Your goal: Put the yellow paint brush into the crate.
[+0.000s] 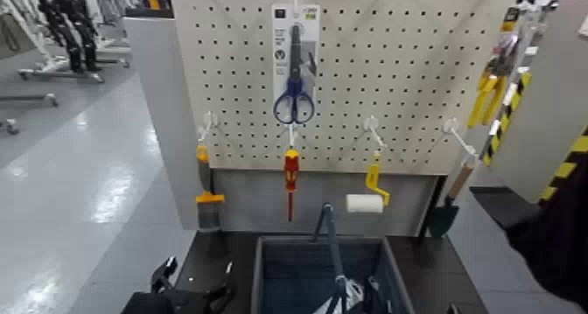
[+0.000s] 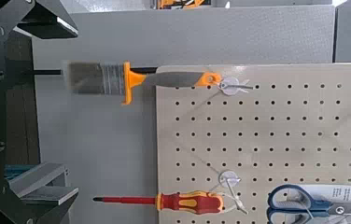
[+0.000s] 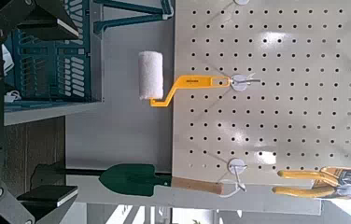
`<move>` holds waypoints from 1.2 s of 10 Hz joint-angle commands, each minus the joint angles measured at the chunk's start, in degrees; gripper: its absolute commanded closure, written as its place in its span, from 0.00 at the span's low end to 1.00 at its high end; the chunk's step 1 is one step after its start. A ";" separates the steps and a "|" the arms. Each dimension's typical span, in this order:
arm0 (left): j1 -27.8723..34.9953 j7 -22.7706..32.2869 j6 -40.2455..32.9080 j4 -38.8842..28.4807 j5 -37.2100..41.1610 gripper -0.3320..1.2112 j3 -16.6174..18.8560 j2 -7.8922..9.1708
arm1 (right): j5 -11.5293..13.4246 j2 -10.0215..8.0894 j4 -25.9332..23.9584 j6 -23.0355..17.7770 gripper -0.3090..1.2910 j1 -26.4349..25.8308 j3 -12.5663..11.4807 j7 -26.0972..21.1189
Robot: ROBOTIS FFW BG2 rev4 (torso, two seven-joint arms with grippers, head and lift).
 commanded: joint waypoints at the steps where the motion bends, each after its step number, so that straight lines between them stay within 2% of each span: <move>1: -0.08 0.00 0.28 0.00 0.01 0.29 -0.03 0.01 | 0.00 0.00 0.05 -0.05 0.28 0.00 0.00 0.01; 3: -0.43 -1.75 1.69 0.00 0.80 0.29 0.41 0.10 | -0.09 0.00 0.14 -0.05 0.28 -0.09 0.00 0.01; 4: -1.04 -4.30 3.18 0.00 1.59 0.29 1.47 0.01 | -0.09 0.00 0.14 -0.05 0.28 -0.09 0.00 -0.08; 8: -4.73 -16.43 9.16 0.44 4.84 0.30 7.88 -0.08 | -0.44 0.00 0.49 -0.31 0.28 -0.26 0.09 0.01; 12: -8.43 -24.60 14.61 0.44 5.99 0.30 14.04 0.01 | -0.61 -0.09 0.67 -0.49 0.28 -0.35 0.18 0.01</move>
